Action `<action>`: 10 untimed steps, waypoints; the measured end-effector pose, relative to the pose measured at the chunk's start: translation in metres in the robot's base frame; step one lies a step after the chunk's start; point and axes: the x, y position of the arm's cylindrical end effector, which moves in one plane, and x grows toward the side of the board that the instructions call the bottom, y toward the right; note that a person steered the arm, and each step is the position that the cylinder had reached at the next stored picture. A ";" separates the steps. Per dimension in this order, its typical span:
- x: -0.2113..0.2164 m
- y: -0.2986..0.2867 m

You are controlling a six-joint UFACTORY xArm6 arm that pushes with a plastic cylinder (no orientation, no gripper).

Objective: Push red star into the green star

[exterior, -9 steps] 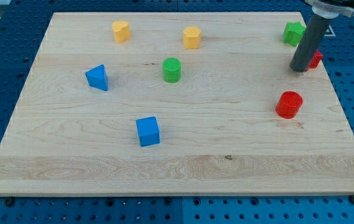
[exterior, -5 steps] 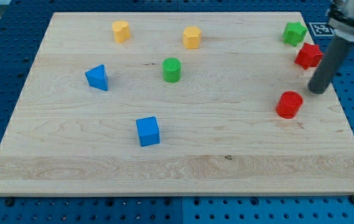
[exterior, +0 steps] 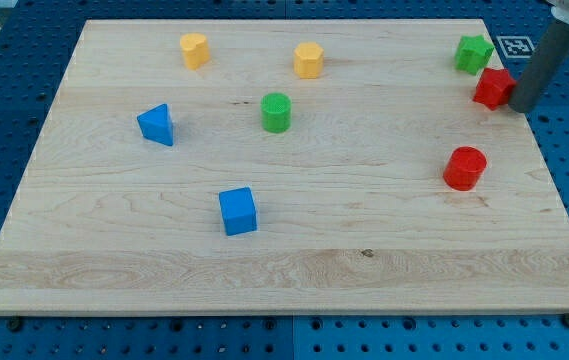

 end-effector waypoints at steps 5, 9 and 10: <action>-0.005 -0.011; 0.009 -0.011; 0.009 -0.018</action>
